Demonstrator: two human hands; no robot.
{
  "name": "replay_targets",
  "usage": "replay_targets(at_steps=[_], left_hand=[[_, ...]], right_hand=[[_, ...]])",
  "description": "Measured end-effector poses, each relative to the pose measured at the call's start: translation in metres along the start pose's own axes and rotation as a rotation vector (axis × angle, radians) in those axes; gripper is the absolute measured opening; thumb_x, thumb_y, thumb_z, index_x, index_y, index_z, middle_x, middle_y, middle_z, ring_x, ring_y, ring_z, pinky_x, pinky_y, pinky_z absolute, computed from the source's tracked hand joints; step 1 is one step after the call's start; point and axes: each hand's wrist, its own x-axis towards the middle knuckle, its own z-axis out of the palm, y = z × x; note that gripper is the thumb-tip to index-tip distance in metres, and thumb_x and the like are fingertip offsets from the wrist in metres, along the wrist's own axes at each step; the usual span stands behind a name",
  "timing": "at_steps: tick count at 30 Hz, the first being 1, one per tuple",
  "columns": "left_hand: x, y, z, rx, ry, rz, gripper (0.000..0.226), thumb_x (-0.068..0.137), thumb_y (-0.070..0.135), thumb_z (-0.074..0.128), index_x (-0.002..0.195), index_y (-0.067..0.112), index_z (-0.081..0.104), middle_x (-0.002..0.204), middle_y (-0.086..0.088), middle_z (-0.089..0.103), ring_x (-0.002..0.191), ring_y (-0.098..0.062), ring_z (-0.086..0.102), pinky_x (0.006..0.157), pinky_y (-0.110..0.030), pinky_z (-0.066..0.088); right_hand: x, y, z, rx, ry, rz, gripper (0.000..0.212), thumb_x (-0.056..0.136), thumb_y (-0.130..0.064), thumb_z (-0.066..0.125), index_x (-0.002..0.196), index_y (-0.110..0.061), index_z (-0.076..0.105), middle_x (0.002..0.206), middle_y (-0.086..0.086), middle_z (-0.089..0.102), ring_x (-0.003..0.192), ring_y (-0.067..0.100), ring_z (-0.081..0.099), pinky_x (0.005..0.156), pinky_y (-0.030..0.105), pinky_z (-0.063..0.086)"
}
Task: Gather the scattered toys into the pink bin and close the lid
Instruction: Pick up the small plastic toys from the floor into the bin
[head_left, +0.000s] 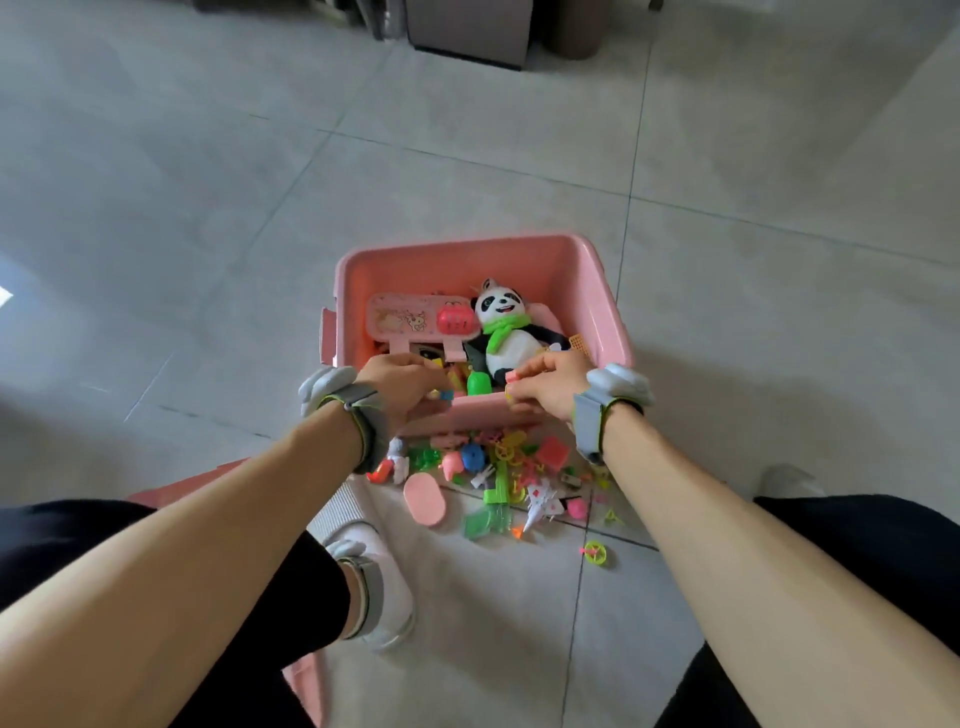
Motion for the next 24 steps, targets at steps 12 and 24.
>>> replay_targets(at_steps=[12, 24], left_hand=[[0.089, 0.005, -0.005, -0.175, 0.202, -0.097, 0.01, 0.083, 0.005, 0.073, 0.086, 0.008, 0.063, 0.086, -0.012, 0.068, 0.071, -0.022, 0.069, 0.08, -0.034, 0.06], [0.081, 0.001, -0.015, -0.214, 0.225, -0.082, 0.007, 0.092, -0.002, 0.058, 0.093, 0.005, 0.06, 0.076, -0.012, 0.062, 0.062, -0.021, 0.06, 0.056, -0.028, 0.056]], right_hand=[[0.079, -0.019, 0.047, -0.106, 0.012, 0.051, 0.015, 0.08, 0.0, 0.07, 0.071, -0.011, 0.064, 0.077, 0.006, 0.067, 0.069, 0.02, 0.063, 0.061, 0.028, 0.057], [0.079, -0.013, 0.048, -0.004, -0.063, 0.067, 0.021, 0.084, 0.004, 0.066, 0.105, -0.001, 0.063, 0.094, 0.018, 0.068, 0.093, 0.033, 0.069, 0.082, 0.037, 0.059]])
